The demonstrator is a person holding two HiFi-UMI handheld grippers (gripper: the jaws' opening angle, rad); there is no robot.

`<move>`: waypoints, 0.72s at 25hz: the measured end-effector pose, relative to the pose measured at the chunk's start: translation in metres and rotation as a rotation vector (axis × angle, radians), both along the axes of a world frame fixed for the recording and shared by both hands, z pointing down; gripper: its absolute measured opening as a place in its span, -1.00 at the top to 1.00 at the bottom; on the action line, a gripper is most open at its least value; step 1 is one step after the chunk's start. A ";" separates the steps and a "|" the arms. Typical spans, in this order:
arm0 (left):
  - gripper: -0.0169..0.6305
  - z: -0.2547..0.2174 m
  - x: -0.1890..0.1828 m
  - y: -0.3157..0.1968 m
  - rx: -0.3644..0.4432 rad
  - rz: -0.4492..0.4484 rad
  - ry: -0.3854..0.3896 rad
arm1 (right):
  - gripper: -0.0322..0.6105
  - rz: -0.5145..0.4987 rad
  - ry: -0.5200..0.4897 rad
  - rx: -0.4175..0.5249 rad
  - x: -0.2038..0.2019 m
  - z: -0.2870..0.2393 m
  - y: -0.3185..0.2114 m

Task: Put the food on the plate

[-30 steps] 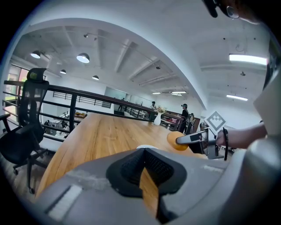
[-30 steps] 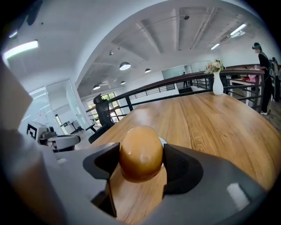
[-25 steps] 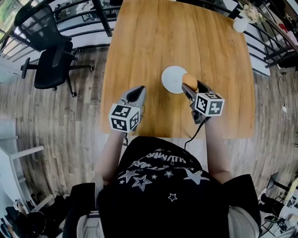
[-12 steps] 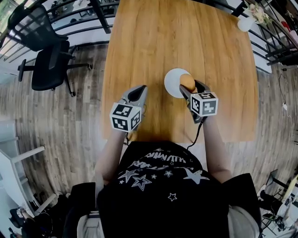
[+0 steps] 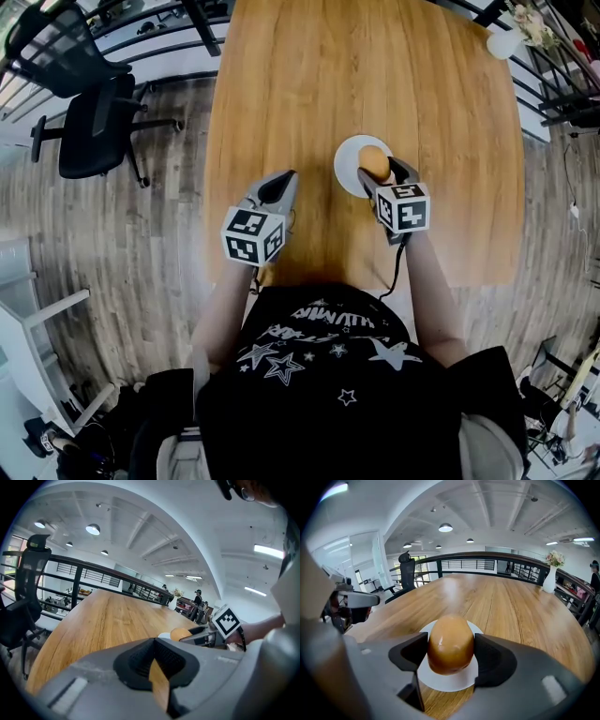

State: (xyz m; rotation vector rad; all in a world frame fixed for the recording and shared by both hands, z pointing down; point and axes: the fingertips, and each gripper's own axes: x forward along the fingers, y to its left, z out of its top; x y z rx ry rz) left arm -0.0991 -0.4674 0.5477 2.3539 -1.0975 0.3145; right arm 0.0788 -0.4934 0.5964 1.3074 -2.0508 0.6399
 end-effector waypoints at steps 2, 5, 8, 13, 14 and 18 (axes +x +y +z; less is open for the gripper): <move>0.94 0.002 0.000 -0.001 -0.005 -0.002 0.002 | -0.08 -0.008 0.007 -0.003 -0.001 0.002 -0.002; 0.94 0.004 -0.001 -0.002 -0.011 -0.007 0.006 | -0.08 -0.021 0.012 -0.011 -0.005 0.006 -0.003; 0.94 0.007 -0.005 -0.002 -0.017 -0.015 0.010 | -0.08 -0.023 0.003 -0.014 -0.009 0.009 -0.005; 0.94 0.011 -0.009 -0.002 -0.027 -0.022 0.013 | -0.08 -0.031 0.008 -0.006 -0.013 0.007 -0.007; 0.94 0.011 -0.009 -0.002 -0.028 -0.022 0.014 | -0.09 -0.029 0.009 -0.004 -0.013 0.007 -0.008; 0.94 0.011 -0.008 -0.001 -0.029 -0.017 0.016 | -0.09 -0.024 0.018 -0.002 -0.012 0.007 -0.006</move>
